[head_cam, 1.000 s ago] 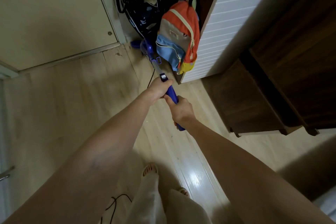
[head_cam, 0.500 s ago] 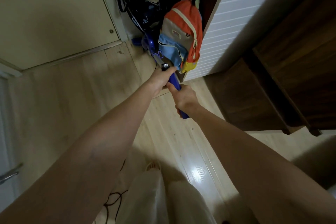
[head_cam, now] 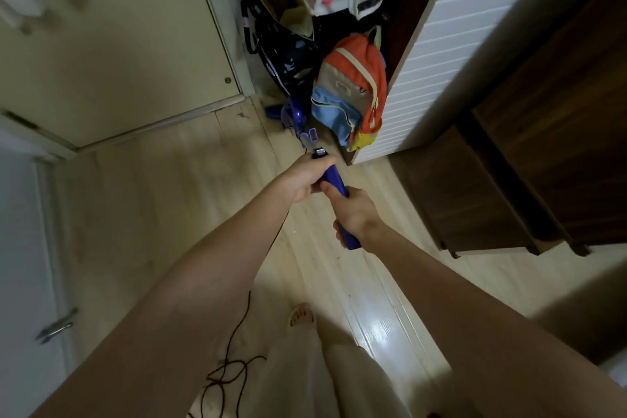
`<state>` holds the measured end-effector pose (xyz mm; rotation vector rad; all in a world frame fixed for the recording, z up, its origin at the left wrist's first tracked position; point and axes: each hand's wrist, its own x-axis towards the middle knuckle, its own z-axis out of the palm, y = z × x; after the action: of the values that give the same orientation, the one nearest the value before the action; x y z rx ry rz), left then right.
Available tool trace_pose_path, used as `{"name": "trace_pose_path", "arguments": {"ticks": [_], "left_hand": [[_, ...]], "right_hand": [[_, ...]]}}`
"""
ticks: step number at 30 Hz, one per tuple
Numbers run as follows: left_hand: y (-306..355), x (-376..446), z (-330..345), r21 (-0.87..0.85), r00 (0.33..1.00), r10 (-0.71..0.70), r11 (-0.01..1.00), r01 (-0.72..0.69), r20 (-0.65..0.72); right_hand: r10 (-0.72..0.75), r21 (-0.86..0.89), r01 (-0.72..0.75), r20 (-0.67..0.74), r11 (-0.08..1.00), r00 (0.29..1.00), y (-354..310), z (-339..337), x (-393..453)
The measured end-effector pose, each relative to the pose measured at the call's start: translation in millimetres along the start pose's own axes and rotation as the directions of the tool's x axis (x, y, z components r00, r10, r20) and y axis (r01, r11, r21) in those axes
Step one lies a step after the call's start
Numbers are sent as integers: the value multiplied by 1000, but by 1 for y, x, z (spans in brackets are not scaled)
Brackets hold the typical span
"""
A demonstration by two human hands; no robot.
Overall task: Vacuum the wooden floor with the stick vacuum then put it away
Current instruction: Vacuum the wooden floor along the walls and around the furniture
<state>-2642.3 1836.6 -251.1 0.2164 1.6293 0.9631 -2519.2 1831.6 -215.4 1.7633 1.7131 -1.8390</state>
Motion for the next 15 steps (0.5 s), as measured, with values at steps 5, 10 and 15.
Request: {"name": "trace_pose_path", "arguments": {"ticks": [5,10,15], "left_hand": [[12,-41,8,13,999,-37,999,37,24],[7,-72,28,-9,997,-62,998,63,47],[3,-102,59,-46,996,-58,997,61,65]], "right_hand": [[31,-55,-30,17,998,999,-16,-16,-46],[64,-153,-66,-16,986,998,-10,-33,-81],[61,-173,-70,-56,982,997,2,-59,-113]]}}
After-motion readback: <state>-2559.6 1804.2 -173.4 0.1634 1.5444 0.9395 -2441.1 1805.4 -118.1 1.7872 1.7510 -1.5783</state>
